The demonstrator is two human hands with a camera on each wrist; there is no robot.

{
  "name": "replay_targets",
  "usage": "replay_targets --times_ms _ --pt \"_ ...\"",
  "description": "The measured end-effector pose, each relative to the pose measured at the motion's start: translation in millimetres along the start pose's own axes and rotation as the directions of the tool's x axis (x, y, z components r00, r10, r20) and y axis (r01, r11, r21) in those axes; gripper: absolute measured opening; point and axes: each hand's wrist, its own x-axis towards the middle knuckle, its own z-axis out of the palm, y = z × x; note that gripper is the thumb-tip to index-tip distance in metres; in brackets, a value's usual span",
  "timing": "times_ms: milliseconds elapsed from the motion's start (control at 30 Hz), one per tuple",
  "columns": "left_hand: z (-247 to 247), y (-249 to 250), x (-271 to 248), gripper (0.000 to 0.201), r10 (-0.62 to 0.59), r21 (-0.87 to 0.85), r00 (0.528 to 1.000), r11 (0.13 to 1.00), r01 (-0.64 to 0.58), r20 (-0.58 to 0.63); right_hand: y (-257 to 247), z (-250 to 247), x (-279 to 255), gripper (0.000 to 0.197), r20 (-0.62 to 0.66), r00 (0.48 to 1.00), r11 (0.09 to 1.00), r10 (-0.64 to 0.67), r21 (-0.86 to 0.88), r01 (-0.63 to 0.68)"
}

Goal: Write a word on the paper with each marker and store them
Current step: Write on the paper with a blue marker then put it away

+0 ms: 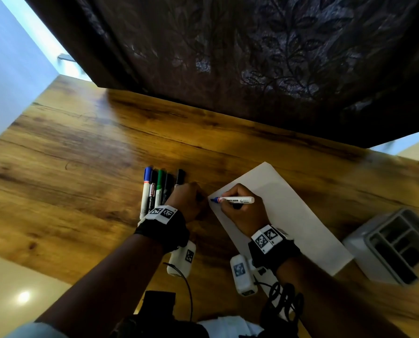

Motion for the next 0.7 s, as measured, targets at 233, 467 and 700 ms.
replay_targets --times_ms 233,467,700 --pt "-4.4 5.2 -4.3 0.023 -0.036 -0.010 0.999 0.999 0.036 0.001 -2.8 -1.4 -0.5 0.013 -0.031 0.999 0.999 0.040 0.027 -0.039" --pt "-5.8 4.6 -4.0 0.022 -0.053 -0.001 0.998 0.999 0.053 0.016 -1.1 0.8 -0.5 0.014 -0.036 0.998 0.999 0.045 0.002 -0.045" --pt "-5.8 3.6 -5.4 0.024 -0.025 0.022 1.000 0.999 0.025 0.013 0.3 1.6 -1.3 0.011 -0.007 1.000 1.000 0.019 -0.015 -0.019"
